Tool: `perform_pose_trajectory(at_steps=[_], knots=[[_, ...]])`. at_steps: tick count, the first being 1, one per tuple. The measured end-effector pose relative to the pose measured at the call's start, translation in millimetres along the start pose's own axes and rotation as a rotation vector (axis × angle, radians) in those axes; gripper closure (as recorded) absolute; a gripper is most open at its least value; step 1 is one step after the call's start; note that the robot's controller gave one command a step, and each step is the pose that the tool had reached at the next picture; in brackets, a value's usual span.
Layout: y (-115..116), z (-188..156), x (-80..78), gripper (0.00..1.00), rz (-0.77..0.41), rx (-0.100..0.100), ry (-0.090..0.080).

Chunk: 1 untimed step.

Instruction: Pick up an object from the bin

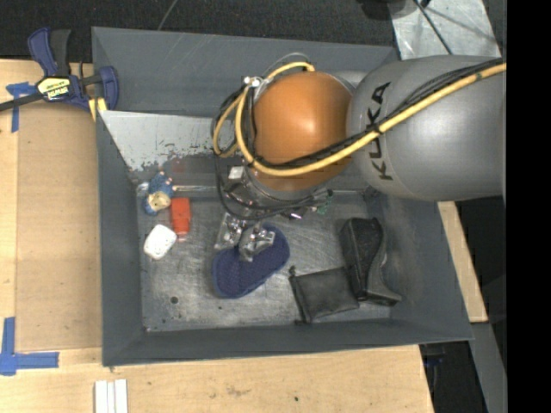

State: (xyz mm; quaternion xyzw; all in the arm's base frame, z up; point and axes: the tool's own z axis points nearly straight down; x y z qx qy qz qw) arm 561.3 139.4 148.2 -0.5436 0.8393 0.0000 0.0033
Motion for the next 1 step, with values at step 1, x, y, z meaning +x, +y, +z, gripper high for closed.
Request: perform_pose_trajectory(at_steps=[1], knots=[[-1.3,-38.2,-1.3,1.00,0.005,0.002,0.000]])
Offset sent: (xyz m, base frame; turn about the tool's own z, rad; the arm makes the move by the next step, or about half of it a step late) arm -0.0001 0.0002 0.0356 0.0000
